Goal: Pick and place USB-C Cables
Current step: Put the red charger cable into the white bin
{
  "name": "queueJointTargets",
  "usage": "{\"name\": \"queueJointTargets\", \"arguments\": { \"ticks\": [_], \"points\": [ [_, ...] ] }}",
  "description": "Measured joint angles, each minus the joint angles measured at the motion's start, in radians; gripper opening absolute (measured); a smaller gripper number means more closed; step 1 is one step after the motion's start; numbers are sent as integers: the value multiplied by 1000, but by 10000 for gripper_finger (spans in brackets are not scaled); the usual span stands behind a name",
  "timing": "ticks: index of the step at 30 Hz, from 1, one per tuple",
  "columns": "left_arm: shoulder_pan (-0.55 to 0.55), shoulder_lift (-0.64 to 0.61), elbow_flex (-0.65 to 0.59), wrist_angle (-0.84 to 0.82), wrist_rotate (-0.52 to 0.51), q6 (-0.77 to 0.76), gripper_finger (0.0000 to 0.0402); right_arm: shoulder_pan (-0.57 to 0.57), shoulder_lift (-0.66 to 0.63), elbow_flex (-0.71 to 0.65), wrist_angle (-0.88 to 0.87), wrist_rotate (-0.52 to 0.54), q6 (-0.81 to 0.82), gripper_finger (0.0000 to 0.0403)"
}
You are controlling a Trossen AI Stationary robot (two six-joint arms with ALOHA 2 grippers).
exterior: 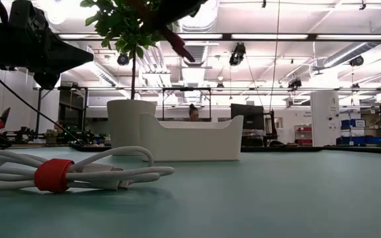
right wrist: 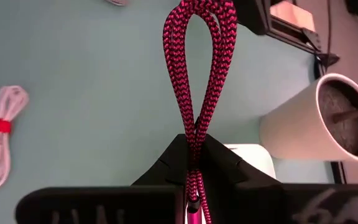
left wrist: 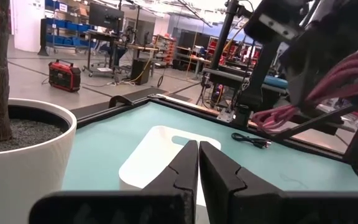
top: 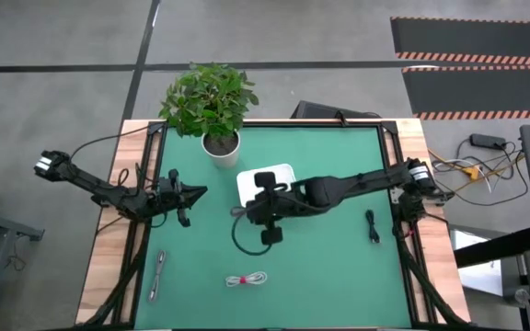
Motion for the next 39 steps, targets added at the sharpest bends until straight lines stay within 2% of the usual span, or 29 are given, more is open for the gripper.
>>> {"name": "queueJointTargets", "arguments": {
  "ticks": [11, 18, 25, 34, 39],
  "points": [
    [0, 27, 0, -1, 1, -150, 0, -14, 0, 78, -52, -15, -21, 18],
    [0, 74, 0, -8, 2, -184, 0, -40, 46, 127, -62, -15, -54, 18],
    [0, 88, 0, -9, 2, -183, 0, -65, 157, 290, -275, -17, -89, 18],
    [0, 87, 0, -8, 1, -172, 0, -151, 321, 515, -563, -16, -95, 18],
    [0, 82, 0, -3, -18, -93, 0, -210, 388, 548, -616, -12, -121, 18]
  ]
}}
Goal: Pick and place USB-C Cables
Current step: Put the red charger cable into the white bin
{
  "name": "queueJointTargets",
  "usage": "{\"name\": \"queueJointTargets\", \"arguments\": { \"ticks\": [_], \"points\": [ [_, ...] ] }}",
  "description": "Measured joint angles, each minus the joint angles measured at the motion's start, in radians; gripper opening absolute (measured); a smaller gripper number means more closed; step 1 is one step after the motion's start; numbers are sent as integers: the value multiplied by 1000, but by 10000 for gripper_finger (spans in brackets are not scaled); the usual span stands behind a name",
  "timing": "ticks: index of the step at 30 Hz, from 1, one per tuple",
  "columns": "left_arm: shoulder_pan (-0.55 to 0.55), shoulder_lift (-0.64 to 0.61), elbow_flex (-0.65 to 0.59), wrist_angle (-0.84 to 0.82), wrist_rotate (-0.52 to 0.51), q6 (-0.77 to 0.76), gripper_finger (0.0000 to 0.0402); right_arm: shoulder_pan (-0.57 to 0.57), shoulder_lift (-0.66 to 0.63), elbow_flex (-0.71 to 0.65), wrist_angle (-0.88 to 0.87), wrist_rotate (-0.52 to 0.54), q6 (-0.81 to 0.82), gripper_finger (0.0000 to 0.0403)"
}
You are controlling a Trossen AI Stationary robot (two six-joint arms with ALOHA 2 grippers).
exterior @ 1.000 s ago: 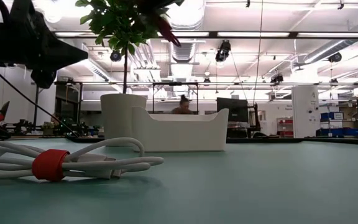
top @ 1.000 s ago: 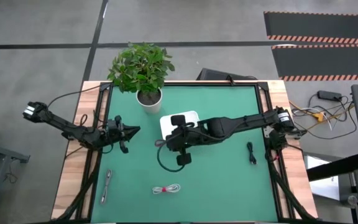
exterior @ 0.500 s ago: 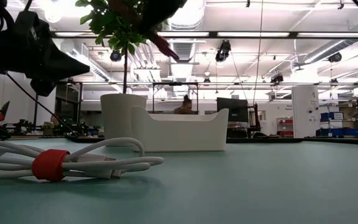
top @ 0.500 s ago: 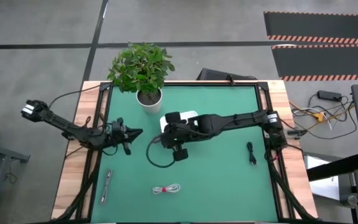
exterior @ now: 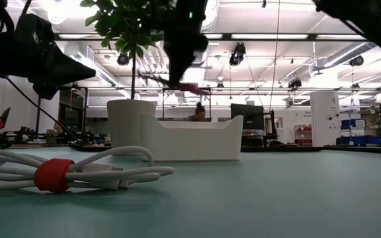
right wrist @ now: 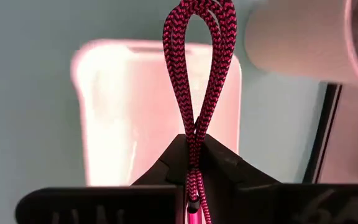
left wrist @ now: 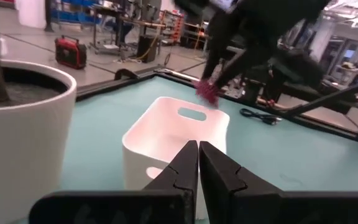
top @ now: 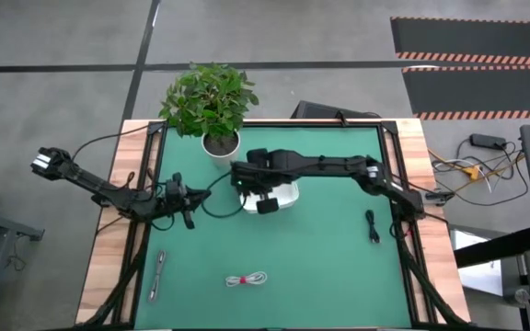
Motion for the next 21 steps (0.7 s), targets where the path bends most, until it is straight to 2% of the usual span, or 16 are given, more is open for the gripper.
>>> {"name": "queueJointTargets", "arguments": {
  "ticks": [9, 16, 21],
  "points": [
    [0, -4, 6, 0, -39, 42, 0, -55, 44, -3, -39, -9, -2, 18],
    [0, -2, 6, -2, -41, 72, 0, -86, 44, -4, -37, -130, 18, 18],
    [0, -3, 6, -2, -42, 73, 0, -117, 45, -6, -35, -262, 25, 18]
  ]
}}
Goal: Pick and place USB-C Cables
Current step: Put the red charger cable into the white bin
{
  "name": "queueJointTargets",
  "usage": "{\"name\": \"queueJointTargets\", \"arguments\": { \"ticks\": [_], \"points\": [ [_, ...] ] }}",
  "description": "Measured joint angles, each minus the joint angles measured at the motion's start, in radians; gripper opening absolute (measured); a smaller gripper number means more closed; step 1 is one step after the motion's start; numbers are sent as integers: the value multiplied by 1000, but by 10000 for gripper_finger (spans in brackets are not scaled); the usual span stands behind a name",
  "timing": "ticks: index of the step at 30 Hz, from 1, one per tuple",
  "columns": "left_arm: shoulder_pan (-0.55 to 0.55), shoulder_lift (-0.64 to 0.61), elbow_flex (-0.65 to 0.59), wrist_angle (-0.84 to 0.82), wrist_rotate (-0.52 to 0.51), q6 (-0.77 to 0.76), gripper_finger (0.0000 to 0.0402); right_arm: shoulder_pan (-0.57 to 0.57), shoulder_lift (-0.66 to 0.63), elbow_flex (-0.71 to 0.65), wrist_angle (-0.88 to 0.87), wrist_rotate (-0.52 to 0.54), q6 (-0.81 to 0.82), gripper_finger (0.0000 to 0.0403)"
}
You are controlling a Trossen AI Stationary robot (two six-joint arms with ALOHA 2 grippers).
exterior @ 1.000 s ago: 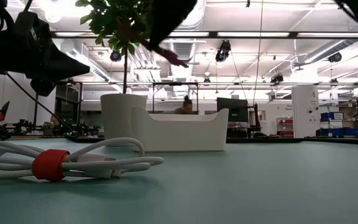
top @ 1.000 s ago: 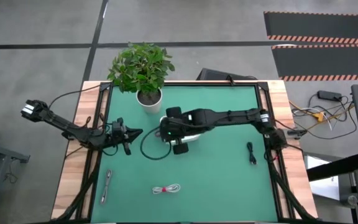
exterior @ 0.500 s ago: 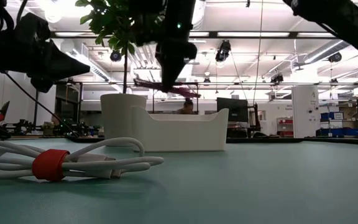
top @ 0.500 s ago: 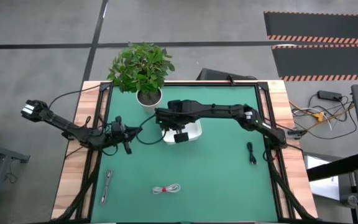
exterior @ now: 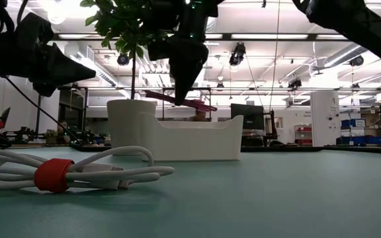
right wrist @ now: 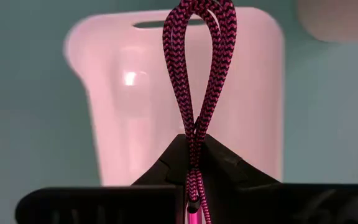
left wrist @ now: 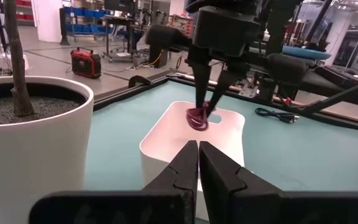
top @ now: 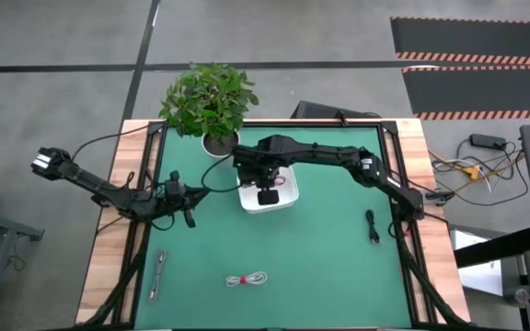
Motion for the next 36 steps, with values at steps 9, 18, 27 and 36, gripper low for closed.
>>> {"name": "queueJointTargets", "arguments": {
  "ticks": [9, 18, 27, 36],
  "points": [
    [0, 2, 0, -1, 0, 0, 0, -30, 0, -40, 4, 3, 24, 18],
    [0, 2, 0, -2, 0, 0, 0, -28, 0, -147, 88, 17, 45, 18],
    [0, 2, 0, -2, 0, 0, 0, -27, 0, -210, 132, 85, 52, 18],
    [0, 2, 0, -3, 0, 3, 0, -27, 0, -268, 205, 85, 51, 18]
  ]
}}
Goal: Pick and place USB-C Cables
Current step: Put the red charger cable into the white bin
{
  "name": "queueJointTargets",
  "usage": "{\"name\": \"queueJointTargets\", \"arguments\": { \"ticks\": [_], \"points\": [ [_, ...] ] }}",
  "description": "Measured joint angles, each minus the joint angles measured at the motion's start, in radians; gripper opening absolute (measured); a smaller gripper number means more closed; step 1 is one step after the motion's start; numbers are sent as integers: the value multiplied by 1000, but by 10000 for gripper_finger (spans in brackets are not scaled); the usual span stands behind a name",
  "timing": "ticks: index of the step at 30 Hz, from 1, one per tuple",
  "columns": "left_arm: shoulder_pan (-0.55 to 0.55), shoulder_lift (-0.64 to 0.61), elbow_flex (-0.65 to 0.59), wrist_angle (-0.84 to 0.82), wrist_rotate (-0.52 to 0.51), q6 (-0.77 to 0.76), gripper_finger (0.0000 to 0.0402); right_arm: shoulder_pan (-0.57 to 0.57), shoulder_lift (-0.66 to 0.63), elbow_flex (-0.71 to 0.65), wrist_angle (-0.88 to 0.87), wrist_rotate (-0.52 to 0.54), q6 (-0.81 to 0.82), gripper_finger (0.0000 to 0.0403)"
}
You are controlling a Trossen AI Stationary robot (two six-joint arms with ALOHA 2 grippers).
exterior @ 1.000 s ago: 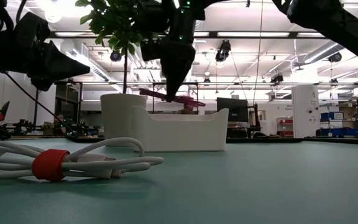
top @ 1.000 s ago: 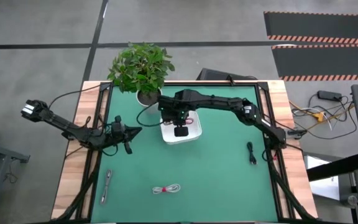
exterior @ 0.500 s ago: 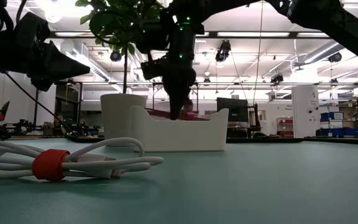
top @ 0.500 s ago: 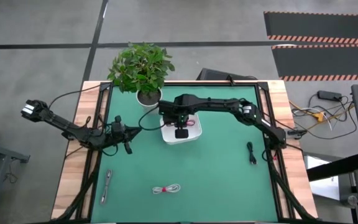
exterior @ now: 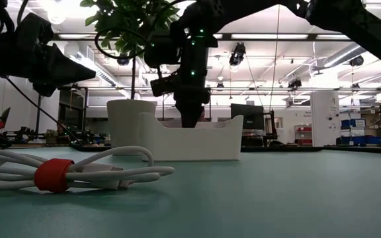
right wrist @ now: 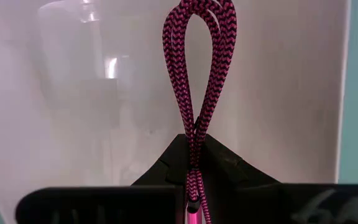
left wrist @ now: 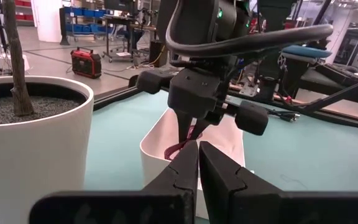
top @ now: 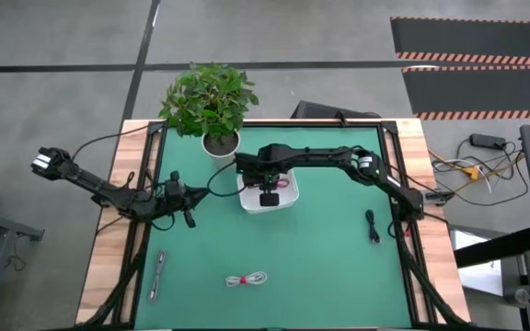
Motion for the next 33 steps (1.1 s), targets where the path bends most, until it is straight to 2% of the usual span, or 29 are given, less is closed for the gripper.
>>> {"name": "queueJointTargets", "arguments": {
  "ticks": [23, 29, 33],
  "points": [
    [0, 0, 0, -1, -18, 1, 0, 0, 0, -92, 97, 2, -27, 18],
    [0, 0, 0, -2, -18, 1, 0, 0, -1, -134, 136, 74, -44, 18],
    [0, 0, 0, -2, -18, 1, 0, 0, -3, -160, 162, 80, -52, 18]
  ]
}}
